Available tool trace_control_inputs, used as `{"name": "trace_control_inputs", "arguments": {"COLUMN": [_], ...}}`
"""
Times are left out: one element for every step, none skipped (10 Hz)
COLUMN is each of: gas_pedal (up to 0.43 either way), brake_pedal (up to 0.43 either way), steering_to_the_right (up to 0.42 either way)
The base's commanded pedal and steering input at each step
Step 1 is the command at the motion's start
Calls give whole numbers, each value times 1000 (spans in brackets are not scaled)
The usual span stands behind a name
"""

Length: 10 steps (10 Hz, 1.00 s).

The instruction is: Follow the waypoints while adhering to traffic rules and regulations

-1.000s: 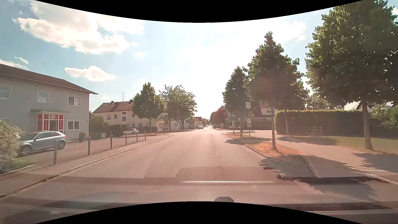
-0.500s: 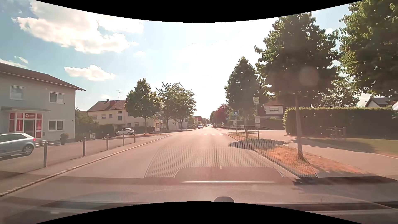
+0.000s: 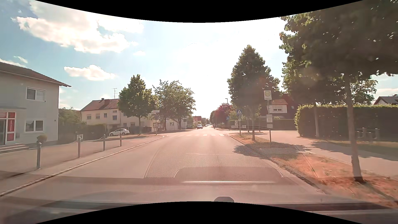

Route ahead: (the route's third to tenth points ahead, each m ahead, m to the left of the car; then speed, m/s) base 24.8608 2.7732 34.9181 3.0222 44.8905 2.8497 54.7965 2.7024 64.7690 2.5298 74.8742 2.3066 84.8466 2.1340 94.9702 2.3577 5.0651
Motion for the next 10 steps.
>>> {"name": "trace_control_inputs", "arguments": {"gas_pedal": [39, 28, 20, 8, 8, 8, 8, 8, 20, 28], "brake_pedal": [0, 0, 0, 0, 0, 0, 0, 0, 0, 0], "steering_to_the_right": [0, 0, 0, 0, 0, 0, 0, 0, 0, 0]}}
